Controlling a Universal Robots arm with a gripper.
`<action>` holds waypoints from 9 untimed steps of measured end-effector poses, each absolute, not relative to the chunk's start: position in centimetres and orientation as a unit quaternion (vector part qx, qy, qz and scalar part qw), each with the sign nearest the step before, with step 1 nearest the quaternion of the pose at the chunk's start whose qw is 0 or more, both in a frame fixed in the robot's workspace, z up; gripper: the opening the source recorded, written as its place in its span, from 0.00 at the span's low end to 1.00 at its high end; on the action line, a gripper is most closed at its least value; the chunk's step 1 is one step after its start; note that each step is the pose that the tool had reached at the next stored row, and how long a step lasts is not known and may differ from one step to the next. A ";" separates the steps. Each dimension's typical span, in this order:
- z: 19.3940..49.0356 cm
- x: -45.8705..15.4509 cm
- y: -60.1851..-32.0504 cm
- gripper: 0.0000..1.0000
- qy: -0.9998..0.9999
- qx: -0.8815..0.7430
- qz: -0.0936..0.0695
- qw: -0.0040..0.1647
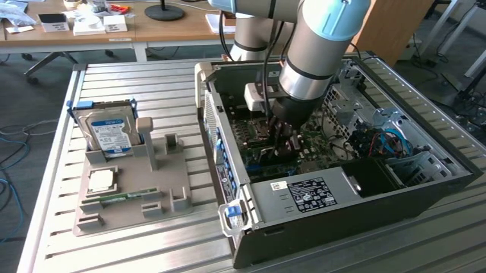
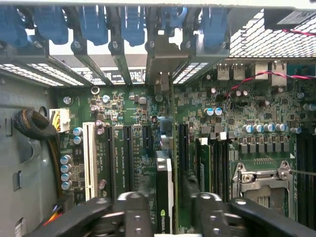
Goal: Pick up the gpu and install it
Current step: 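Insert the gpu into the slot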
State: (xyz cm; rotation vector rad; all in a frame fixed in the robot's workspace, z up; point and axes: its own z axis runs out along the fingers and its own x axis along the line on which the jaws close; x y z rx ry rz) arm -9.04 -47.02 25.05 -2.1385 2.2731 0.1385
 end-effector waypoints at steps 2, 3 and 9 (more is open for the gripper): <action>25.1 -9.0 -47.0 0.39 0.728 -0.685 0.044 0.009; 25.1 -9.0 -47.0 0.45 0.728 -0.685 0.044 0.009; 25.8 -9.0 -47.0 0.45 0.728 -0.685 0.044 0.009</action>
